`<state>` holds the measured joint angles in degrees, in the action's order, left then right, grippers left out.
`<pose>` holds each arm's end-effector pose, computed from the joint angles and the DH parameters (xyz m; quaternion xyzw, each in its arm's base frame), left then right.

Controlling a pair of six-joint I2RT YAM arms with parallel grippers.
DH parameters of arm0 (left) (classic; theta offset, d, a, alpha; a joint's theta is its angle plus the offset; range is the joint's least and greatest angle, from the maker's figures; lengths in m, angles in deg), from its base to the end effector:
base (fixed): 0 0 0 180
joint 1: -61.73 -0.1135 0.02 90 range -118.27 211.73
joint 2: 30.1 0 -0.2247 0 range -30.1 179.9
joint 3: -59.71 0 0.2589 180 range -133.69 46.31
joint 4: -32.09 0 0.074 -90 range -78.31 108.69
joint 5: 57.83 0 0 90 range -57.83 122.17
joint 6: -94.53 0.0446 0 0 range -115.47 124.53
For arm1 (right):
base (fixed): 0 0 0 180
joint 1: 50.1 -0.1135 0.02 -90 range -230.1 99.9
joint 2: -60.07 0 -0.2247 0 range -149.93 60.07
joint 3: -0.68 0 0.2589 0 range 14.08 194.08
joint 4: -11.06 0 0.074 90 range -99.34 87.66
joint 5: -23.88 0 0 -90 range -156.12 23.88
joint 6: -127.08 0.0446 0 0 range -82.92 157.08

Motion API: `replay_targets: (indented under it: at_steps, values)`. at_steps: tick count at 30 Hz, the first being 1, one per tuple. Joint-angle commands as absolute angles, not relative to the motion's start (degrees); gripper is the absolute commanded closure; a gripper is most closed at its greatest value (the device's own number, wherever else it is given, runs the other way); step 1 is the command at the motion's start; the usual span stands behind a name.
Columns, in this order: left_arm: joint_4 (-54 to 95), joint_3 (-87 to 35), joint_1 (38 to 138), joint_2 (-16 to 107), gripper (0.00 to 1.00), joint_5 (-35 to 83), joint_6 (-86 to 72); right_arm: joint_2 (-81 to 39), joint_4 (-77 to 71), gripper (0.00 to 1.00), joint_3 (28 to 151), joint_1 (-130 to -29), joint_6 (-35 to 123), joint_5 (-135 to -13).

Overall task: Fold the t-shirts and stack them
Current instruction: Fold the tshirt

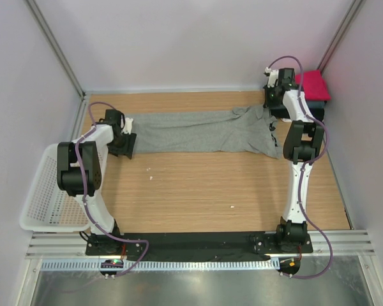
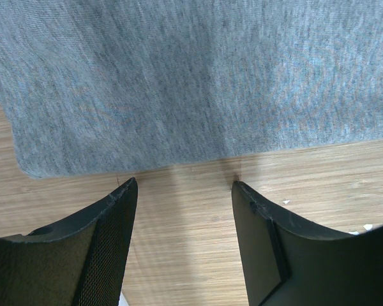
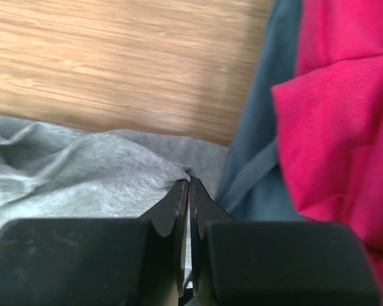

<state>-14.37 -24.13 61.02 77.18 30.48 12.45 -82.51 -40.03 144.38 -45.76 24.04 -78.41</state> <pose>0.3650 0.0032 0.1137 0.0645 0.9824 -0.0014 0.1751 0.5321 -0.0309 0.1651 -0.1074 0.9287 0.0480 0.3516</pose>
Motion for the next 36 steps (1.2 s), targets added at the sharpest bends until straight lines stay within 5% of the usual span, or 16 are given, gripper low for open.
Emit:
replay_targets:
  at_steps: [1, 4, 9, 12, 23, 28, 36]
  values:
    - [-14.00, -24.01, 61.20, 77.56, 0.38, 29.62, 12.53, -79.23, -37.23, 0.92, 146.97, -46.76, 21.18, -72.46]
    - [-14.00, -23.92, 61.20, 77.48, 0.38, 29.71, 12.44, -78.80, -36.71, 0.90, 146.97, -47.72, 18.64, -70.43]
    - [-13.57, -23.83, 61.20, 77.21, 0.38, 30.41, 12.53, -76.26, -34.25, 0.64, 144.26, -49.13, 17.74, -63.31]
    - [-12.69, -23.30, 61.20, 75.90, 0.38, 31.20, 12.70, -70.48, -29.60, 0.59, 138.03, -49.66, 18.53, -61.46]
    - [-11.02, -24.18, 61.20, 71.32, 0.37, 29.54, 12.26, -49.90, -27.30, 0.55, 116.05, -50.10, 26.08, -74.01]
    - [-9.96, -25.50, 63.40, 75.71, 0.38, 28.05, 12.70, -49.35, -26.78, 0.55, 106.05, -50.10, 33.46, -86.14]
    - [-8.38, -30.94, 65.07, 78.96, 0.37, 27.25, 13.05, -51.89, -20.00, 0.55, 96.09, -51.68, 34.62, -88.18]
